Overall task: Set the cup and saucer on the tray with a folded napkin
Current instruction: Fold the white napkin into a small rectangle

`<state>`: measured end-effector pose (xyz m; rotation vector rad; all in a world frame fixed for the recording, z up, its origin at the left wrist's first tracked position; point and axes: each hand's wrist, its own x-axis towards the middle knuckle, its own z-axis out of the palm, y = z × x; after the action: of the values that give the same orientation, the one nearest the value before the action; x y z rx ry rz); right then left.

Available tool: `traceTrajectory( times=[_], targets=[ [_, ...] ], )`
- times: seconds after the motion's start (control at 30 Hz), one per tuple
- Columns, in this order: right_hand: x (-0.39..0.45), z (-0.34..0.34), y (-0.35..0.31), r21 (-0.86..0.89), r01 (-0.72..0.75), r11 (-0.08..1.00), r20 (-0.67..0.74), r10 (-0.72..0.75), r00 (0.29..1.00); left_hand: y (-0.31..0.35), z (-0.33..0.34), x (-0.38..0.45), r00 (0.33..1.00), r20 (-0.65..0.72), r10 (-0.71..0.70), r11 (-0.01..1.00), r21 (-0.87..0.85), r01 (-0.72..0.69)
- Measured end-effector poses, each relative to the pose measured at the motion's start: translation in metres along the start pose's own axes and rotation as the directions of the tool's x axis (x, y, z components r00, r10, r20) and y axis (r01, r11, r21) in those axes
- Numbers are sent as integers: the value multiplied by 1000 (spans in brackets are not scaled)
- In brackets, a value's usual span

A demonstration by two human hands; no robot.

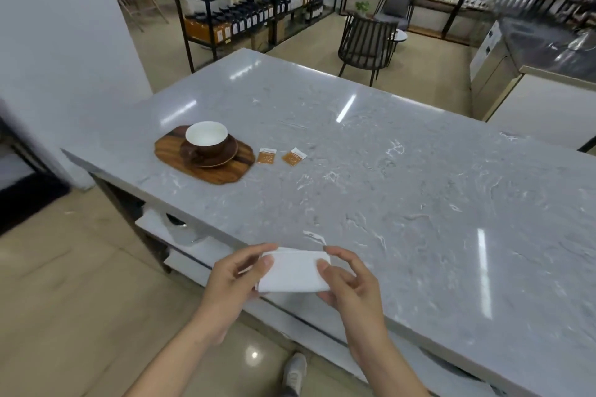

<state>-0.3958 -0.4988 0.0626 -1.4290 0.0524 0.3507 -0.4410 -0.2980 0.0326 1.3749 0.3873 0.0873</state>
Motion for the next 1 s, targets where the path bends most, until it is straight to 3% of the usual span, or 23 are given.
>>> traceTrajectory(
  times=[0.2, 0.57, 0.8, 1.0],
  targets=[
    [-22, 41, 19, 9, -56, 998, 59, 55, 997, -5, -53, -36, 999, -4, -53, 998, -45, 53],
    [0, 160, 42, -89, -89, 992, 241, 108, 964, 7, -166, -38, 975, -195, -105, 986, -146, 77],
    [19, 254, 58, -107, -59, 992, 188, 79, 979, 31, -250, -11, 966, -217, -143, 965, -249, 86],
    [26, 331, 72, -96, -50, 994, 113, 61, 992, 43, -324, 11, 976, -170, -136, 973, -209, 99]
  ],
)
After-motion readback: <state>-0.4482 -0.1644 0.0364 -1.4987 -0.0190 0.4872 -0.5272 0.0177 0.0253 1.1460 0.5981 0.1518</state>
